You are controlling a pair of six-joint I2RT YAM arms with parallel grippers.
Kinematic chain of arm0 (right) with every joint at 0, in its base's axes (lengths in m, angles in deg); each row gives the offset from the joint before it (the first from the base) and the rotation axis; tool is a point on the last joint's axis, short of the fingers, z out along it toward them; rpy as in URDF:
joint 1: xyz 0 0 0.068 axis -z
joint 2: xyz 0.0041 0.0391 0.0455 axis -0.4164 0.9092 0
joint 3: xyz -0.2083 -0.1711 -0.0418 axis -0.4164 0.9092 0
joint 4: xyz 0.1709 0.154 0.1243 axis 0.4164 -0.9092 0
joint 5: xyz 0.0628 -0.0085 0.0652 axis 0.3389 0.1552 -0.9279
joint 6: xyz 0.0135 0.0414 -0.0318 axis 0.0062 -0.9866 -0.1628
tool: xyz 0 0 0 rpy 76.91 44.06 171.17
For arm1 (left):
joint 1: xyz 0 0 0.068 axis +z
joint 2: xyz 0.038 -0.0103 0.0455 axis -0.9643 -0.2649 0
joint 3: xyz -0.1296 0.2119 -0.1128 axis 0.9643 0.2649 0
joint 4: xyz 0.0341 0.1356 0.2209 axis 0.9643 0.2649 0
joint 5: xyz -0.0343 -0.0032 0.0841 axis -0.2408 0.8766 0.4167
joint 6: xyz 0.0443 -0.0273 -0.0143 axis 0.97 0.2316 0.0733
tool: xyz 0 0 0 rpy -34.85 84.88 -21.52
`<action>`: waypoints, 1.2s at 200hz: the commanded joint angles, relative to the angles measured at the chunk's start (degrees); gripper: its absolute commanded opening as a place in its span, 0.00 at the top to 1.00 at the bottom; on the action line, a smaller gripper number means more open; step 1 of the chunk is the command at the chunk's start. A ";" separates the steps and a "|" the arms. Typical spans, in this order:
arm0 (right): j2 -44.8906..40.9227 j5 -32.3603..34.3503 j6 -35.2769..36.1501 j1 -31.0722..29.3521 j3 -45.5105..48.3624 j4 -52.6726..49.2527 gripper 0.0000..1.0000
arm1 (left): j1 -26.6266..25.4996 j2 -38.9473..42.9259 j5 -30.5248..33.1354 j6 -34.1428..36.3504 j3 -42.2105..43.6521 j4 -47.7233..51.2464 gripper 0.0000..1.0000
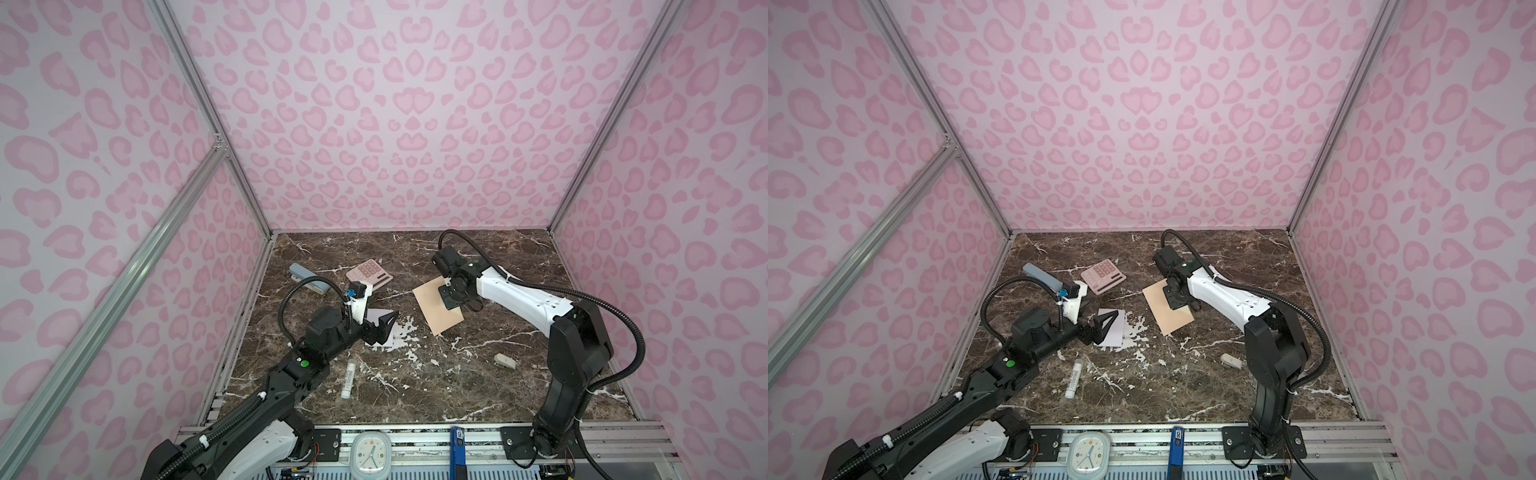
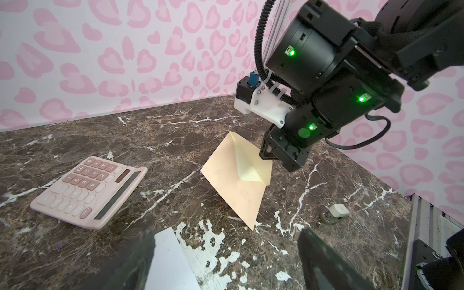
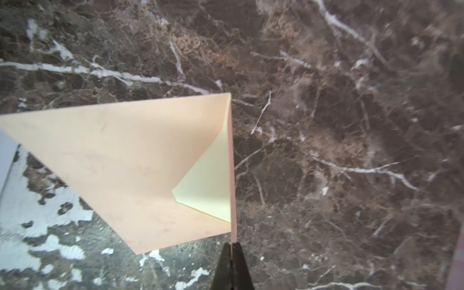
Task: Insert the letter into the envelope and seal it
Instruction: 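Drag the peach envelope toward the folded sheet with the right gripper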
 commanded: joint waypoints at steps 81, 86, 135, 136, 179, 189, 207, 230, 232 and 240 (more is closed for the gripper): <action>-2.50 -21.64 -9.18 2.58 7.30 1.97 1.00 | -0.10 -2.13 -1.19 -1.10 0.20 -3.48 0.10; -2.73 -21.99 -9.32 2.60 7.36 2.00 1.00 | -0.11 -2.19 -1.18 -1.04 0.19 -3.49 0.09; -5.40 -27.90 -11.08 3.21 6.90 2.09 1.00 | -0.11 -1.63 -1.09 -1.29 0.36 -3.14 0.10; -5.41 -28.05 -11.09 3.19 6.91 2.07 1.00 | -0.11 -1.61 -1.06 -1.25 0.36 -3.14 0.10; -5.07 -33.64 -12.68 4.34 9.19 4.30 1.00 | -0.11 -1.91 -1.21 -1.65 1.02 -3.64 0.10; -4.60 -34.93 -12.91 4.74 10.12 5.42 1.00 | -0.11 -2.17 -1.29 -1.81 1.13 -3.72 0.10; -3.64 -36.28 -12.83 5.66 12.10 7.09 1.00 | -0.19 -2.48 -1.60 -1.92 1.11 -3.69 0.10; -2.37 -35.55 -11.21 7.01 13.21 6.99 1.00 | -0.27 -2.67 -1.72 -1.99 0.98 -3.53 0.10; -2.17 -35.40 -10.96 7.10 13.35 6.93 1.00 | -0.28 -2.66 -1.73 -1.94 1.04 -3.54 0.10; -1.85 -34.86 -10.13 7.49 13.35 6.51 1.00 | -0.27 -2.77 -1.71 -1.94 1.03 -3.57 0.10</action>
